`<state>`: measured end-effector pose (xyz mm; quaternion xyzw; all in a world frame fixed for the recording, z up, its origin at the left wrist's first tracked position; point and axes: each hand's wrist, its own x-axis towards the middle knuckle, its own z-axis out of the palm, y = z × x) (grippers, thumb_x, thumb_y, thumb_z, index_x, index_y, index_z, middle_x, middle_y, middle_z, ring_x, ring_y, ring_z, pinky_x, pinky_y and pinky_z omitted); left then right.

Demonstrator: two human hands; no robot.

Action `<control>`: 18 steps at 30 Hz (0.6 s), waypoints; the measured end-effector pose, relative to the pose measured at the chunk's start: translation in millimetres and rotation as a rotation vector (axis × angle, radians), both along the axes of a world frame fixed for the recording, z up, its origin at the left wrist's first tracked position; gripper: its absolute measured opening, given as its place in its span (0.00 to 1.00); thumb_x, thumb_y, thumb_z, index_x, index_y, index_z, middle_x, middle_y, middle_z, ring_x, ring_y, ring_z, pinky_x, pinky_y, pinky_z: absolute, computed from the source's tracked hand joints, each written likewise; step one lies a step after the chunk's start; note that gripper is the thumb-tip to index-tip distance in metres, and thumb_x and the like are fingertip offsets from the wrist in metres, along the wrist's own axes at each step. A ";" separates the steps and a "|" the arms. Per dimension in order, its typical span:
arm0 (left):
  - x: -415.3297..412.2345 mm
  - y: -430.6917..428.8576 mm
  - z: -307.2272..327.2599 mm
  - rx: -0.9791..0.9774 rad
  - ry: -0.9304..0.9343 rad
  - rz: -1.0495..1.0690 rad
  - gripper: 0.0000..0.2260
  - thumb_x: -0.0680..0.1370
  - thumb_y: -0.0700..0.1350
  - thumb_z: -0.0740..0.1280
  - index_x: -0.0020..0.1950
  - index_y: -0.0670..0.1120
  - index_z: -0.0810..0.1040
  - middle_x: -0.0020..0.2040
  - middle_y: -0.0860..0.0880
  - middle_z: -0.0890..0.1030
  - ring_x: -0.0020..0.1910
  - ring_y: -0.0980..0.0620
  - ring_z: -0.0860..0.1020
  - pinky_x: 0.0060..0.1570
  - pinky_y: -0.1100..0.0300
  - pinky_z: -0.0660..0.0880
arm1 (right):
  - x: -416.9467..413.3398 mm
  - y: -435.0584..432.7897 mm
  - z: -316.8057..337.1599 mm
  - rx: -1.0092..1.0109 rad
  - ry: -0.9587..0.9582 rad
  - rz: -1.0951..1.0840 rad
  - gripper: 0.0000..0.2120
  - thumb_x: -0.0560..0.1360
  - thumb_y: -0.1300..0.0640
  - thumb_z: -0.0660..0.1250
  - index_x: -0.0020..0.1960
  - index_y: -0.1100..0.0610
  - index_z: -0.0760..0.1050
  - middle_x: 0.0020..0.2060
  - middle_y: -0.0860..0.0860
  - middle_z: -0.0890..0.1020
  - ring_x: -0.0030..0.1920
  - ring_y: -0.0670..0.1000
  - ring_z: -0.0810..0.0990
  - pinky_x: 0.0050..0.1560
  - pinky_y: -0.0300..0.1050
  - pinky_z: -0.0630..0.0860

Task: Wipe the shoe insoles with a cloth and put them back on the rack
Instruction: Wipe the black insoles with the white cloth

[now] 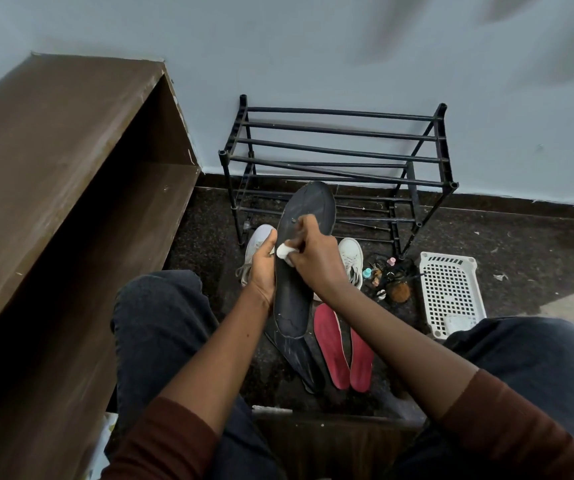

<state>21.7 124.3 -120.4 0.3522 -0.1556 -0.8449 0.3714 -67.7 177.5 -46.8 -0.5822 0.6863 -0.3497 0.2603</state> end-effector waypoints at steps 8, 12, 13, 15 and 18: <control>6.8 -13.4 -7.5 0.025 -0.010 0.035 0.26 0.78 0.56 0.60 0.70 0.40 0.68 0.68 0.39 0.69 0.67 0.40 0.69 0.71 0.48 0.62 | 16.3 41.3 -5.6 0.061 -0.027 0.130 0.18 0.69 0.66 0.68 0.55 0.58 0.66 0.47 0.51 0.84 0.48 0.53 0.81 0.47 0.44 0.76; 8.0 -11.1 -8.8 0.054 0.070 -0.050 0.36 0.71 0.60 0.67 0.75 0.44 0.63 0.74 0.41 0.62 0.63 0.42 0.69 0.53 0.51 0.74 | 19.7 62.7 -11.8 0.121 -0.034 0.239 0.17 0.71 0.66 0.66 0.57 0.57 0.66 0.49 0.50 0.83 0.49 0.51 0.81 0.49 0.43 0.77; 8.0 -10.6 -8.5 0.045 0.083 -0.044 0.39 0.71 0.61 0.66 0.76 0.44 0.60 0.76 0.41 0.59 0.62 0.41 0.70 0.52 0.51 0.75 | 19.6 63.8 -11.8 0.120 -0.027 0.251 0.17 0.71 0.66 0.65 0.58 0.57 0.66 0.49 0.51 0.83 0.49 0.52 0.81 0.48 0.43 0.76; 7.0 -13.3 -5.2 0.009 0.077 -0.047 0.37 0.74 0.62 0.62 0.76 0.43 0.59 0.76 0.39 0.58 0.60 0.41 0.71 0.52 0.49 0.76 | 18.5 59.4 -10.2 0.096 -0.024 0.236 0.18 0.71 0.67 0.65 0.58 0.58 0.66 0.49 0.51 0.83 0.49 0.53 0.81 0.48 0.45 0.76; 4.6 -16.7 6.5 0.000 -0.005 -0.004 0.27 0.80 0.57 0.54 0.70 0.38 0.67 0.66 0.36 0.72 0.55 0.41 0.77 0.56 0.47 0.76 | 13.0 37.9 -7.3 0.025 0.045 0.161 0.19 0.70 0.67 0.64 0.60 0.59 0.66 0.50 0.53 0.83 0.50 0.57 0.80 0.48 0.45 0.74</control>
